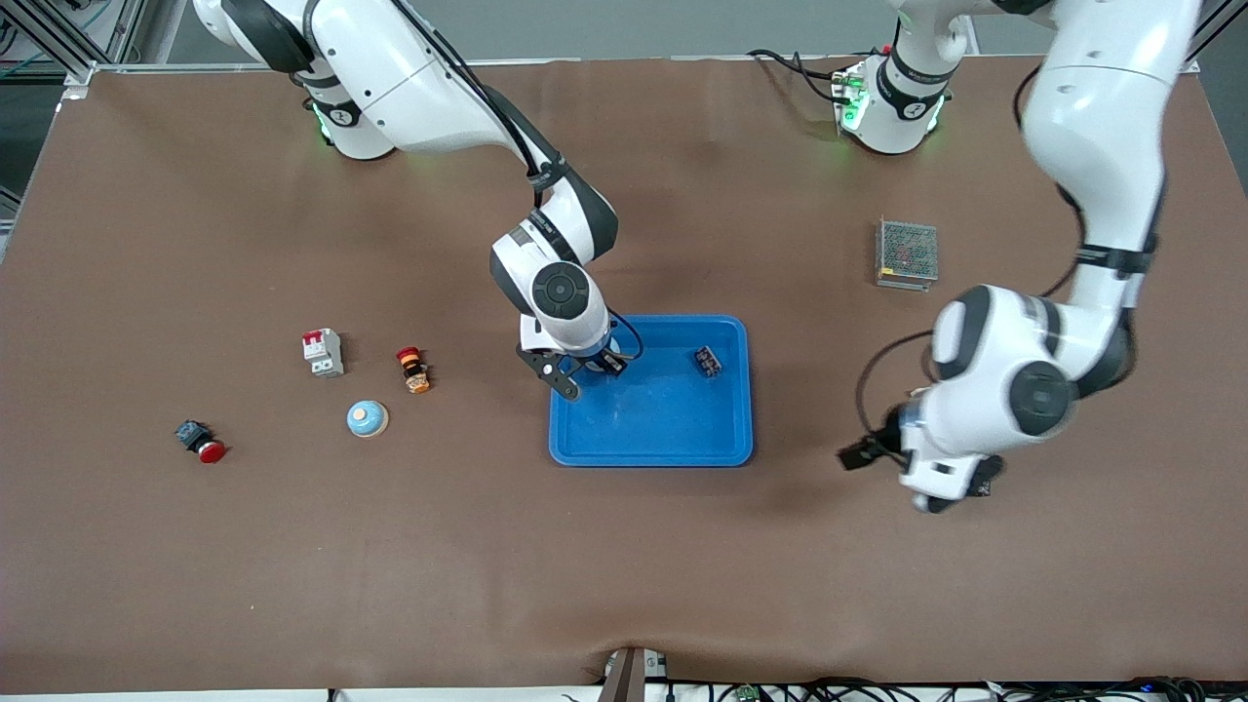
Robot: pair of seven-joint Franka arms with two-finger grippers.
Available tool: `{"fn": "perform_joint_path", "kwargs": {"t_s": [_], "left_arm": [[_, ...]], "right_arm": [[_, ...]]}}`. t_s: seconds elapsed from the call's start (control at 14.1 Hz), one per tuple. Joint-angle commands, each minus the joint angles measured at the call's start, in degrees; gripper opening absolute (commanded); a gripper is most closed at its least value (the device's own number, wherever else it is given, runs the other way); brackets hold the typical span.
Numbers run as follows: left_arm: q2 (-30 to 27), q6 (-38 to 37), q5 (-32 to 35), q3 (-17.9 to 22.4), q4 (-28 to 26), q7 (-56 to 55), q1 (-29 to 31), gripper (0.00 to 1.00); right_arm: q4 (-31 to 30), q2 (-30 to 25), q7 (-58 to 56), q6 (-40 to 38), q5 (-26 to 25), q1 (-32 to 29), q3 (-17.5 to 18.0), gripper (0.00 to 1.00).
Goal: Place electrolytic capacitor and blue bell in tray
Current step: 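Release the capacitor in the tray while the right gripper lowers the bell, then release the bell in the tray while the left gripper reaches the capacitor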
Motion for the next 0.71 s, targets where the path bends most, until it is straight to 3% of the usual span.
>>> {"fn": "perform_joint_path", "kwargs": {"t_s": [0.0,0.07,0.14,0.35,0.5,0.64], "left_arm": [[-0.11,-1.07,2.88,-0.40,0.26,11.78,4.49,1.00],[0.33,-1.07,4.90,-0.31,0.35,15.04,5.47,1.00],[1.20,-0.99,7.01,-0.31,0.44,17.16,6.35,1.00],[2.97,0.33,14.39,-0.31,0.44,19.11,8.28,1.00],[4.37,1.91,16.43,-0.31,0.44,19.29,9.43,0.86],[5.78,4.97,17.57,-0.05,0.44,19.82,9.52,0.86]], "right_arm": [[1.69,1.11,2.78,-0.74,-1.00,0.64,-0.65,0.18],[1.78,1.20,4.19,-0.47,-1.00,0.29,-0.65,0.85],[1.78,1.20,5.24,-0.21,-1.26,0.89,-0.74,1.00],[2.39,1.11,5.87,-0.47,-1.61,1.07,-0.91,1.00],[3.88,1.02,5.17,-1.43,-2.31,0.37,-0.91,1.00],[7.21,0.76,3.77,-8.42,-5.38,-0.85,-0.83,1.00]]}}
